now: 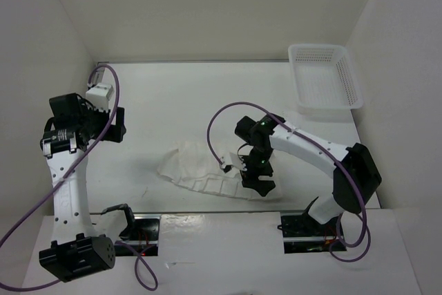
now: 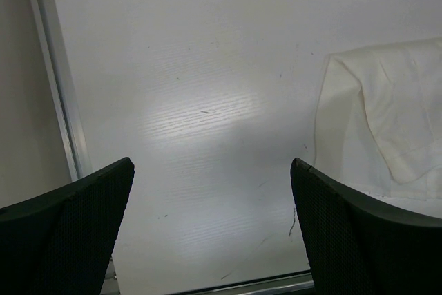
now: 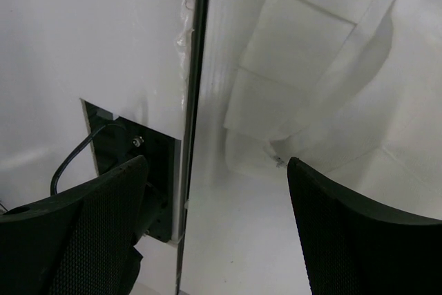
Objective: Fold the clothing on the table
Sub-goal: Fold the skirt
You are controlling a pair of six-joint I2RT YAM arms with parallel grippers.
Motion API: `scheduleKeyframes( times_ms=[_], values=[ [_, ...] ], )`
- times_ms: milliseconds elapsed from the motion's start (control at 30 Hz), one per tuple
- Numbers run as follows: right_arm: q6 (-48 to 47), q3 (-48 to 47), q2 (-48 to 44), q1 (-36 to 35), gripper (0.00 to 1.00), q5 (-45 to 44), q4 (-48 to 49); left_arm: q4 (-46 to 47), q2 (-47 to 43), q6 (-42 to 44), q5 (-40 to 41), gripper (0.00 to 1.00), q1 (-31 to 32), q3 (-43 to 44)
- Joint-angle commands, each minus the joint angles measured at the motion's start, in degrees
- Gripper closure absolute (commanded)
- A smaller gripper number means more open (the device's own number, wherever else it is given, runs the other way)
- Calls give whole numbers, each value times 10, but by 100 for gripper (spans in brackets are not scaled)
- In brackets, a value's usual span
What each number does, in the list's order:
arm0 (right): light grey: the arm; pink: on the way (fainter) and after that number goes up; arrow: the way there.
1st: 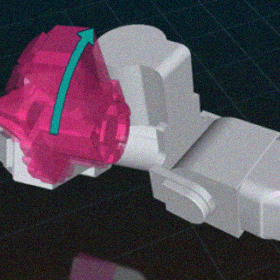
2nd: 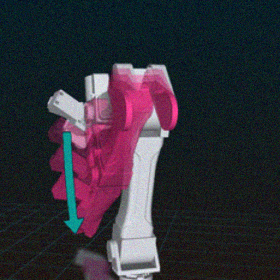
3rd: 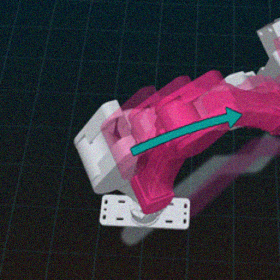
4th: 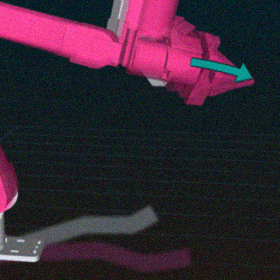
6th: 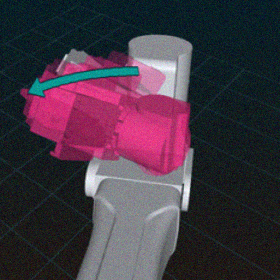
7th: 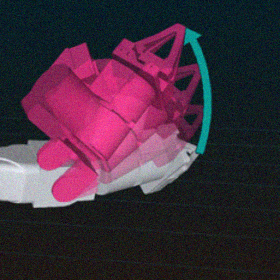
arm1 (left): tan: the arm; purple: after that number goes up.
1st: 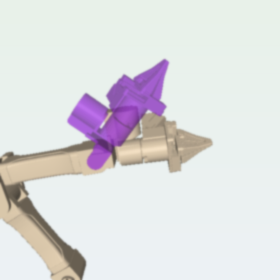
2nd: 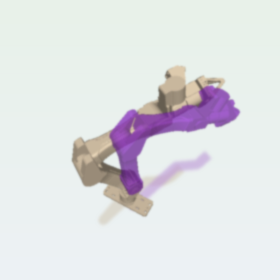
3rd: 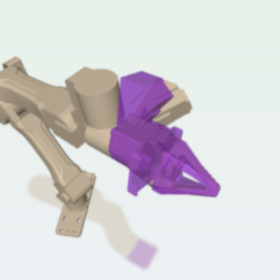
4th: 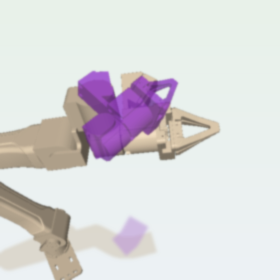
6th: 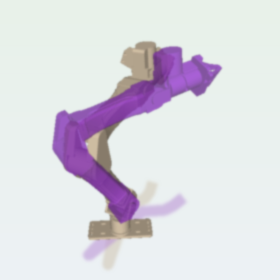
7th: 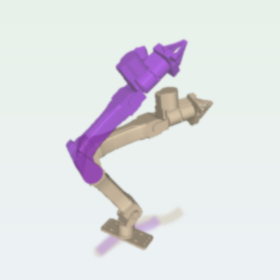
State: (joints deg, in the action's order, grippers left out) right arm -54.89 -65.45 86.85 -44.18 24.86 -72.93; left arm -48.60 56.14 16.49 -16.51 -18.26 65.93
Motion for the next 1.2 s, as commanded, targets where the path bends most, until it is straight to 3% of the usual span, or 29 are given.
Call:
scheduleKeyframes(
  times_ms=[0,333,567,733,1000,1167],
  values=[
    [22,9,-25,-9,14,9,-14,3,2,8,-22,0,-4,25],
    [47,9,-33,-14,14,-20,-14,-3,2,8,-22,0,-4,32],
    [60,-121,-76,-14,13,-19,-14,-3,-3,8,-22,0,-4,32],
    [60,-154,-13,-14,12,17,11,-3,-3,8,-22,0,-4,32],
    [50,-112,75,-14,12,35,76,-3,-14,8,-11,0,-4,16],
    [31,-117,120,-14,12,41,68,-3,-19,8,-5,0,-4,4]
  ],
)
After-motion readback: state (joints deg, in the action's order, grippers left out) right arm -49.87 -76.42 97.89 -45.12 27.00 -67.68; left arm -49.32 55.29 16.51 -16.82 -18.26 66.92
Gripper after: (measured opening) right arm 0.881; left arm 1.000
